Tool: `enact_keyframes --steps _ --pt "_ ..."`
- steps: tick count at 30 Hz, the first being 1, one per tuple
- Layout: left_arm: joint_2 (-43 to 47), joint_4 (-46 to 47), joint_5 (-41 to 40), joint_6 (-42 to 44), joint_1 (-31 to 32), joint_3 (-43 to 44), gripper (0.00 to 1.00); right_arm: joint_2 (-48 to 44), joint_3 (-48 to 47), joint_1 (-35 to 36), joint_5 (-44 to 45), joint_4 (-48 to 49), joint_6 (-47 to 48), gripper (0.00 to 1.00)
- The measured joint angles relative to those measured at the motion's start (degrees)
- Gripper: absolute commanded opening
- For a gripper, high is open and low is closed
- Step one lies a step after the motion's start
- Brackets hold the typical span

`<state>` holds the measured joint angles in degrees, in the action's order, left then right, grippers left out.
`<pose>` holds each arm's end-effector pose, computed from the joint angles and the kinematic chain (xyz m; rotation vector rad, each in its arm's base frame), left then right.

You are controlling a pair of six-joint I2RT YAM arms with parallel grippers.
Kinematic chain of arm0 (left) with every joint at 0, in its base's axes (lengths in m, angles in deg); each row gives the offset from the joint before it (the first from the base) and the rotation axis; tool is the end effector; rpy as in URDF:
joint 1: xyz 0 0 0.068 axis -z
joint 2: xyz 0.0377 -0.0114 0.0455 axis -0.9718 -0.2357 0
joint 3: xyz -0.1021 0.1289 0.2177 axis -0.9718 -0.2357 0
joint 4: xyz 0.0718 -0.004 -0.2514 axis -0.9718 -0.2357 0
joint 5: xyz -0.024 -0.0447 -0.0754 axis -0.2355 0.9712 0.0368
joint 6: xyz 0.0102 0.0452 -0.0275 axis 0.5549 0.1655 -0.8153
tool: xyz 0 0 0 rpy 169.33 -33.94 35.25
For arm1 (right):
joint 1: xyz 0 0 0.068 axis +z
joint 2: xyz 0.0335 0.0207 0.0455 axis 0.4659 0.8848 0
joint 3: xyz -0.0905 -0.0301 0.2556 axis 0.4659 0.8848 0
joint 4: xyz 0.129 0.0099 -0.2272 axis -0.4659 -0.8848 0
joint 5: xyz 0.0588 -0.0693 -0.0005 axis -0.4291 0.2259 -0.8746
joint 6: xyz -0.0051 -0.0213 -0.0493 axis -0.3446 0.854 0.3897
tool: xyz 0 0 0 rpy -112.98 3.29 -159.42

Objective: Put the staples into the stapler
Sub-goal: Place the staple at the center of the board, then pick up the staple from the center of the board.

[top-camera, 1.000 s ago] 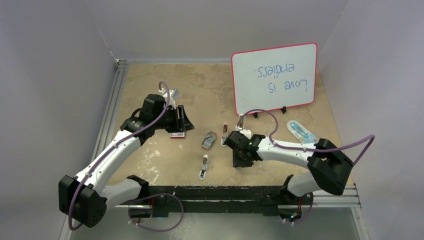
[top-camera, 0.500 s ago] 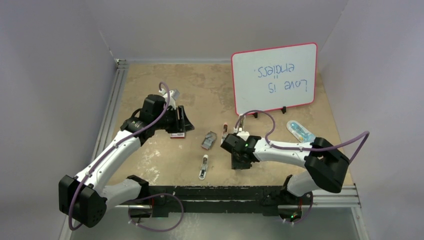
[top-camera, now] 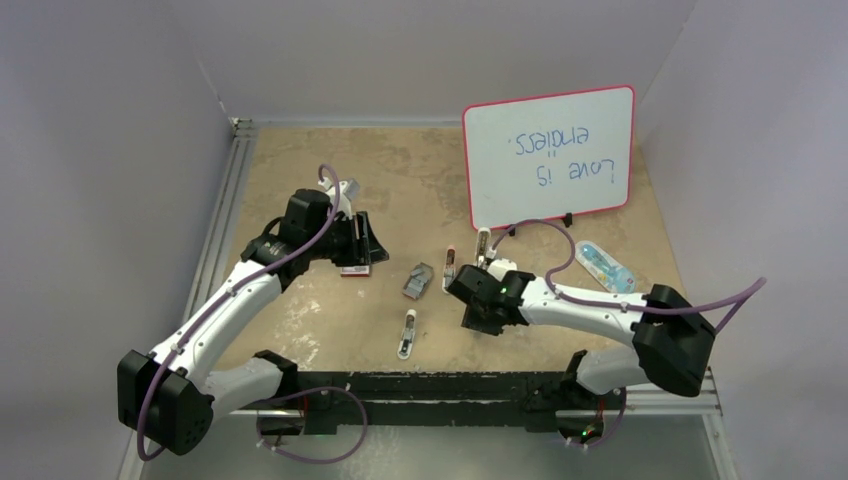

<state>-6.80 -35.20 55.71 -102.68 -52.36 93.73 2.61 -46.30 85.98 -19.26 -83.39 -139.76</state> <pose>0.2064 -0.1054 0.2852 0.0376 2.3912 -0.8934 0.1359 0.1993 0.1826 0.3911 2.6728 0.2859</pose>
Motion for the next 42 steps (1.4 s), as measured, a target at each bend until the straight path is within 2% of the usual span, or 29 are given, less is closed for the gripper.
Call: enact_keyframes --steps 4,10,29,36,42 --pt "0.0 0.02 0.02 0.07 0.0 -0.02 0.47 -0.11 0.24 0.0 0.17 -0.22 -4.2 0.31" --pt "0.09 0.31 0.24 0.33 0.0 -0.46 0.48 0.72 0.52 0.0 0.33 -1.57 -7.91 0.36" --pt "0.13 0.33 0.37 0.92 0.0 -0.48 0.48 2.75 2.16 0.0 1.22 -1.92 -11.41 0.32" --pt "0.11 0.33 0.37 0.92 0.0 -0.48 0.47 2.82 2.16 0.0 1.29 -1.97 -11.47 0.21" --pt "0.13 0.33 0.37 0.87 0.0 -0.5 0.47 2.6 2.4 0.0 1.09 -1.6 -11.58 0.19"
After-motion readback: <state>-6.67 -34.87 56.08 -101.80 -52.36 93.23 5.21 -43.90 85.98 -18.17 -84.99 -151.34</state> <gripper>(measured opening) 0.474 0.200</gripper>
